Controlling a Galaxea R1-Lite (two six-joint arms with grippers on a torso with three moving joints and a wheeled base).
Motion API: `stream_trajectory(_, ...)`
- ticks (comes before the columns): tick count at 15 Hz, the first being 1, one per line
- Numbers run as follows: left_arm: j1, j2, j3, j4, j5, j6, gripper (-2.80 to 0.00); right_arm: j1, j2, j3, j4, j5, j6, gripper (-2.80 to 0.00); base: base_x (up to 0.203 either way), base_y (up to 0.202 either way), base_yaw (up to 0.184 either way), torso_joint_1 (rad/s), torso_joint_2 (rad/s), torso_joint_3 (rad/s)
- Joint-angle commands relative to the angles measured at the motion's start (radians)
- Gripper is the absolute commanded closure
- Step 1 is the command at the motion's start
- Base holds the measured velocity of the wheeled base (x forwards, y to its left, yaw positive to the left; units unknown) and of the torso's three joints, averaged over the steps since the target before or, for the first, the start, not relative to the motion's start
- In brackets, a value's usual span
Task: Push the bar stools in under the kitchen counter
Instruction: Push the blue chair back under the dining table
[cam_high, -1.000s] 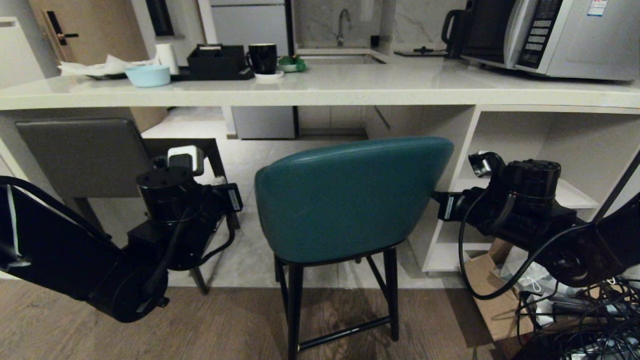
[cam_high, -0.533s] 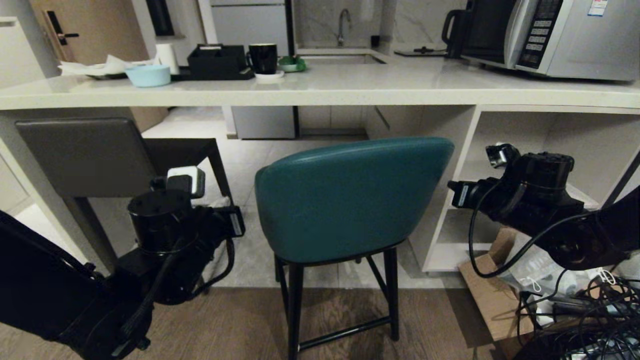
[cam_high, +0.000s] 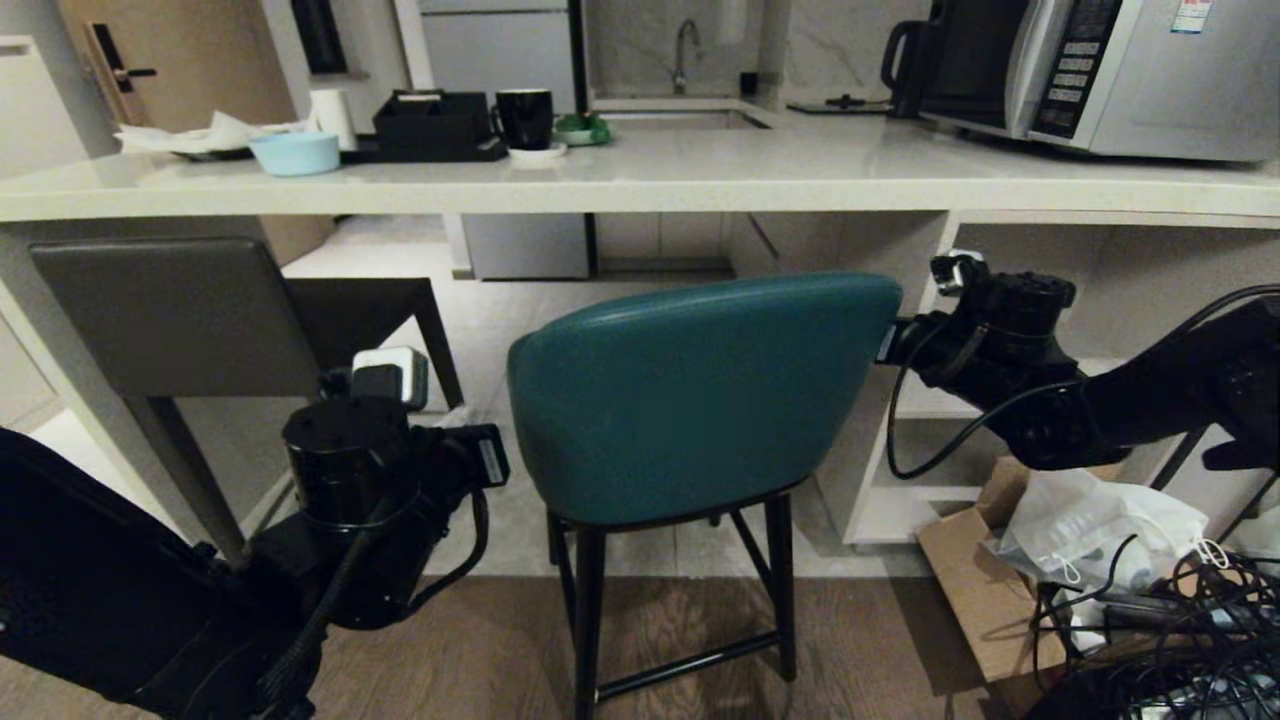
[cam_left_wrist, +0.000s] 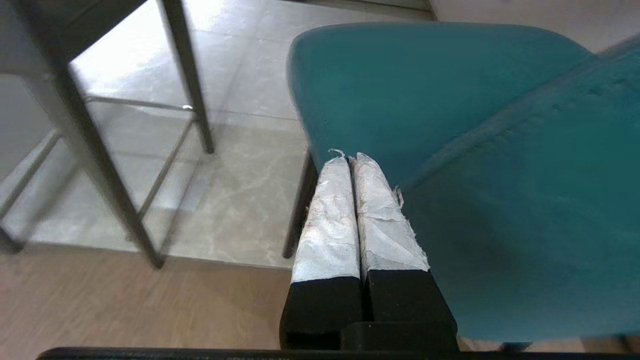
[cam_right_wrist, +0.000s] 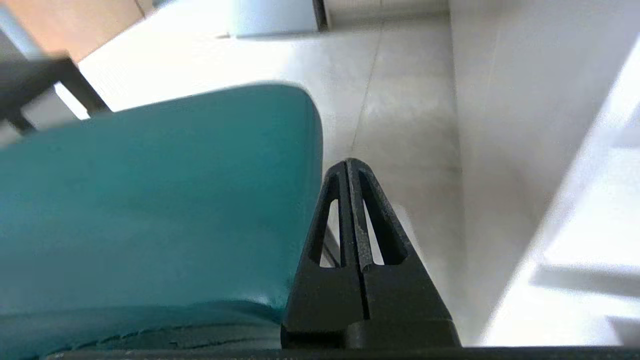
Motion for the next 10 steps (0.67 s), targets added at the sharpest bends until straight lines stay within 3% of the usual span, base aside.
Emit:
stream_trajectory(1, 0.004, 0.02, -0.002, -0.017, 0.008, -0.002, 0.0, 0.059, 0.074, -0.038, -0.007, 0.014, 0.002, 0.0, 0.0, 0.0, 0.0, 0.0, 0.0, 0.0)
stream_trajectory(4, 0.042, 0.026, -0.001, -0.017, 0.008, -0.002, 0.0, 0.068, 0.046, 0.035, -0.019, 0.016, 0.001, 0.0, 0.0, 0.0, 0.0, 0.0, 0.0, 0.0)
stream_trajectory(7, 0.148, 0.041, -0.027, -0.016, -0.004, -0.002, 0.0, 0.065, -0.009, 0.172, -0.108, 0.053, 0.002, 0.0, 0.0, 0.0, 0.0, 0.0, 0.0, 0.0)
stream_trajectory(10, 0.198, 0.068, -0.05, -0.016, -0.016, 0.001, 0.0, 0.065, -0.067, 0.248, -0.154, 0.081, 0.003, 0.0, 0.0, 0.0, 0.0, 0.0, 0.0, 0.0)
